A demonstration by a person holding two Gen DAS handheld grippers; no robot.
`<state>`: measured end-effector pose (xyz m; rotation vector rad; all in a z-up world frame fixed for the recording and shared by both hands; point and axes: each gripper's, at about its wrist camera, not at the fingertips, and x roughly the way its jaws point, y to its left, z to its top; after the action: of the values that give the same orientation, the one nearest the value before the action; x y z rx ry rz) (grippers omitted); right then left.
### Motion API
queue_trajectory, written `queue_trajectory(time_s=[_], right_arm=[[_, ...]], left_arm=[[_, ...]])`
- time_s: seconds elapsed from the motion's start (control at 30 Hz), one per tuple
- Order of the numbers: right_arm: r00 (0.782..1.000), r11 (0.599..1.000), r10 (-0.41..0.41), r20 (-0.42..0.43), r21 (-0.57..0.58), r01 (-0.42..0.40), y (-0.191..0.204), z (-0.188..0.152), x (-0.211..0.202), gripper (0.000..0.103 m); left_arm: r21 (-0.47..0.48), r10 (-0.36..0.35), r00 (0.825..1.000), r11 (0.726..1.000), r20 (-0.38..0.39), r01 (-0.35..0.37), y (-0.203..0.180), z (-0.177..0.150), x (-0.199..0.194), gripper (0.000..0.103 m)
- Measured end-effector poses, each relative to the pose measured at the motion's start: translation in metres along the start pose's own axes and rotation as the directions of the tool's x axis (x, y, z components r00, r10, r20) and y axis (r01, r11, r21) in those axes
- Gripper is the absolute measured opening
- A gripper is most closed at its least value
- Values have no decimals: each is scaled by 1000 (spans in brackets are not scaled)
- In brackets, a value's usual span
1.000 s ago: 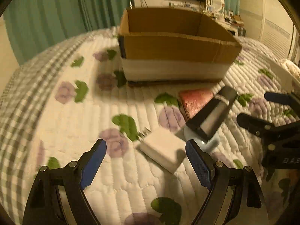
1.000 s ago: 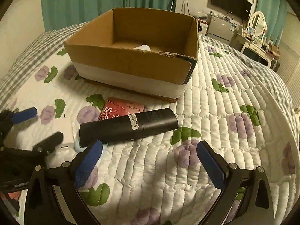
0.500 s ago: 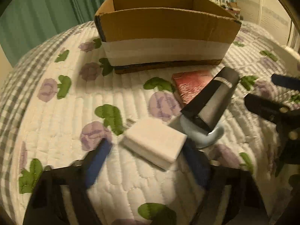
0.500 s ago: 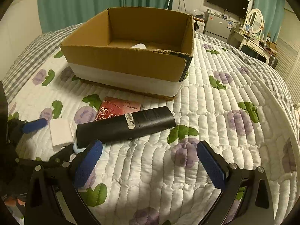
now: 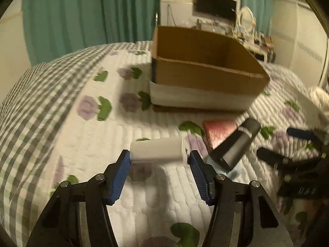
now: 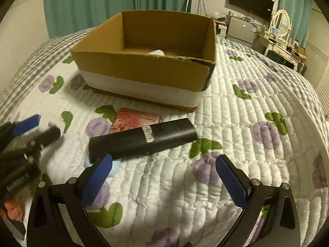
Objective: Organize rigid objects
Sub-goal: 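Grasp the white block with left tool while right tool grasps the black remote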
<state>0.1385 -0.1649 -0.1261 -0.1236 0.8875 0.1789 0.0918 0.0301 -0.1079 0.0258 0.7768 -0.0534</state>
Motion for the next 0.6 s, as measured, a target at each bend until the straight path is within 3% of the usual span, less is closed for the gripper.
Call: queue_trajectory(time_s=[0.27,0.47,0.6], right_arm=[[992,994,39,-118,110,-26,3,18,18,101],[970,957,106,-217,286,-40,7,34,58,99],[967,951,101,-236,307,-24,17,35,77,80]], left_arm=[[-23,-9,999,1000,-32,8,3,1,13,56],[-37,-22,1000,999,-18,21,8,2,9,56],[-49,-30,999,998,-17,30,11,2,8,56]])
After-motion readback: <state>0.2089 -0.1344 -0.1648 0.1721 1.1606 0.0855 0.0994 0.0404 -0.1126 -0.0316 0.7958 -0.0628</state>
